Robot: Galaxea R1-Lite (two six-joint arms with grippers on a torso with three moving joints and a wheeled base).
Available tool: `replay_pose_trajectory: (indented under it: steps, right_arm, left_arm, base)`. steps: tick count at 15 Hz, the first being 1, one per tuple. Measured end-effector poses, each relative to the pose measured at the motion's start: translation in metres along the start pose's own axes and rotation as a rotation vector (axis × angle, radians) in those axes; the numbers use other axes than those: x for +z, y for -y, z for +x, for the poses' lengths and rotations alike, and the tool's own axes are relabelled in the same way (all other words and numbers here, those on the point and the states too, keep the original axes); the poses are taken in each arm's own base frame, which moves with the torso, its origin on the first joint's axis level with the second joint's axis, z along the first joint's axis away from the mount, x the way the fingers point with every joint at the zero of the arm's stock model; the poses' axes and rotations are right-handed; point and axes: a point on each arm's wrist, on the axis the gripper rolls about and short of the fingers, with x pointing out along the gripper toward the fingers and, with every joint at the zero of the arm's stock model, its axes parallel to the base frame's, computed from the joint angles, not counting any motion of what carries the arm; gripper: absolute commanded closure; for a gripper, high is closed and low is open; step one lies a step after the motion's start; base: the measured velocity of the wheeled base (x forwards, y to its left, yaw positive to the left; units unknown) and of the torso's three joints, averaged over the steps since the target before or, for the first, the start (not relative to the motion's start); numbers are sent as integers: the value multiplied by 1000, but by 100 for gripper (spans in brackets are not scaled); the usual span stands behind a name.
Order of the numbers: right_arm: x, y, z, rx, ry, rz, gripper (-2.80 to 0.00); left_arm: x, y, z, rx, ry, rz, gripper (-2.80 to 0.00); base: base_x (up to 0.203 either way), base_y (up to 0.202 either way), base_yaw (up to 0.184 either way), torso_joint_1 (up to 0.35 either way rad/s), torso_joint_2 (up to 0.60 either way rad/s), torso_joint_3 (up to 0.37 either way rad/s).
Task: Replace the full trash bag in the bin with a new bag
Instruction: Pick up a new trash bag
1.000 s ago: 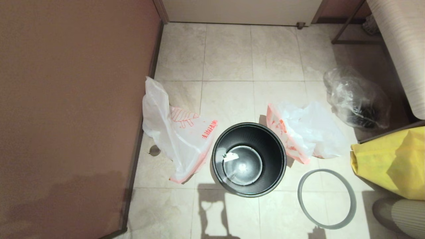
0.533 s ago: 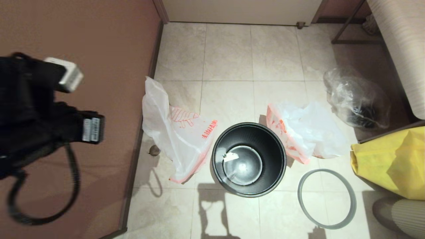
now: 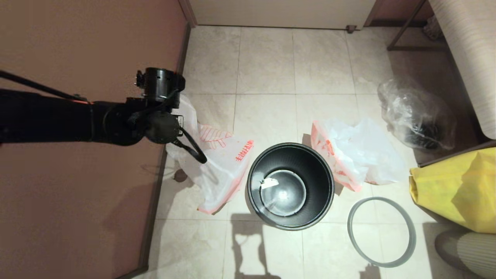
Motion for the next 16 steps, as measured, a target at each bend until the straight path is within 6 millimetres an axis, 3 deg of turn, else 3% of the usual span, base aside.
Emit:
replay_pose_trajectory:
  steps: [1,2,6,11,16]
  right_arm:
    - [0,0,0,0,0,0,0]
    - [0,0,0,0,0,0,0]
    - [0,0,0,0,0,0,0]
    - [0,0,0,0,0,0,0]
    - [0,0,0,0,0,0,0]
  left_arm:
    - [2,7,10,31,-22,-12,0]
    - [1,14,20,55,-50,-19,-280]
    - [-8,33,45,87,-92,-11,-280]
    - [-20,56,46,-29,-120,-57,-280]
    - [-23,65,57,-49,-137,-94,-280]
  base:
    - [0,0,0,0,0,0]
    - [0,0,0,0,0,0]
    - [0,0,0,0,0,0]
    - [0,0,0,0,0,0]
    - [0,0,0,0,0,0]
